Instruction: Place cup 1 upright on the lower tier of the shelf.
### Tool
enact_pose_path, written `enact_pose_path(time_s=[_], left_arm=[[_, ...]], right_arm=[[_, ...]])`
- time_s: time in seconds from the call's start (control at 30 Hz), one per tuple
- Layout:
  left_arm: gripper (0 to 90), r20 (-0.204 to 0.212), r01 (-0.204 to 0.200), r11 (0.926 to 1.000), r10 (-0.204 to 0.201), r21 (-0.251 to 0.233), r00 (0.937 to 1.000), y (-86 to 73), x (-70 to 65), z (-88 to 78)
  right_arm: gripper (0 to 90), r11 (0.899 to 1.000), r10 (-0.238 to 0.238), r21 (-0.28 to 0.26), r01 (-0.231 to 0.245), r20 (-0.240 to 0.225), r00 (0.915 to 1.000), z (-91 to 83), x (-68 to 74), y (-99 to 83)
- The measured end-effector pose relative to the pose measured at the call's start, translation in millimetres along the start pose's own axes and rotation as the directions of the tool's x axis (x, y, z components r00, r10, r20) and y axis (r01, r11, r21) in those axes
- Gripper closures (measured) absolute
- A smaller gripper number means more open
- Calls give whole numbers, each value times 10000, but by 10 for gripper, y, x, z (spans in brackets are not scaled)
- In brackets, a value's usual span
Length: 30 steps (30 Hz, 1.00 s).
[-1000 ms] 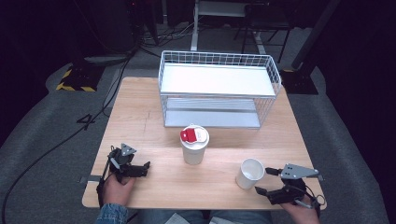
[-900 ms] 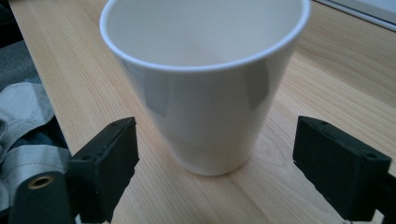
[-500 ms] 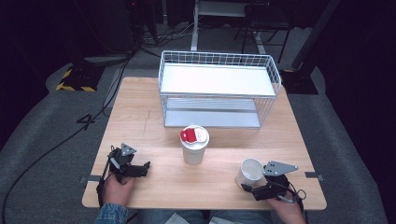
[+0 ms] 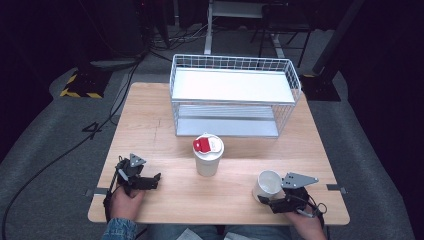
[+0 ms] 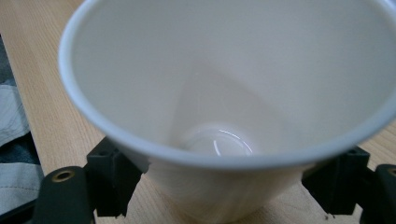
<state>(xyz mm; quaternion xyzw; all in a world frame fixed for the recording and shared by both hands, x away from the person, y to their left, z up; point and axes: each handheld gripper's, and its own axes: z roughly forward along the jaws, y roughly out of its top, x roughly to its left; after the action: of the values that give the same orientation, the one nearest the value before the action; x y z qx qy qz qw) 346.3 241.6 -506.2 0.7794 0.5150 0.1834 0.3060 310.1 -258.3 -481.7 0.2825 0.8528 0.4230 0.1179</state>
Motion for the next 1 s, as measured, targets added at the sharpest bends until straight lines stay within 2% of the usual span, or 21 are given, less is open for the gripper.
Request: enact_pose_path(time_s=[0.37, 0.77, 1.0], left_arm=[[6, -3, -6, 10000, 6, 6, 10000, 0, 0, 0], [6, -2, -6, 10000, 6, 5, 10000, 0, 0, 0], [6, 35, -8, 10000, 8, -1, 10000, 1, 3, 1]], right_arm=[[230, 9999, 103, 32, -103, -39, 9999, -7, 3, 51], [230, 10000, -9, -38, 9, -6, 10000, -12, -22, 343], [230, 9999, 83, -121, -82, 44, 10000, -11, -78, 527]])
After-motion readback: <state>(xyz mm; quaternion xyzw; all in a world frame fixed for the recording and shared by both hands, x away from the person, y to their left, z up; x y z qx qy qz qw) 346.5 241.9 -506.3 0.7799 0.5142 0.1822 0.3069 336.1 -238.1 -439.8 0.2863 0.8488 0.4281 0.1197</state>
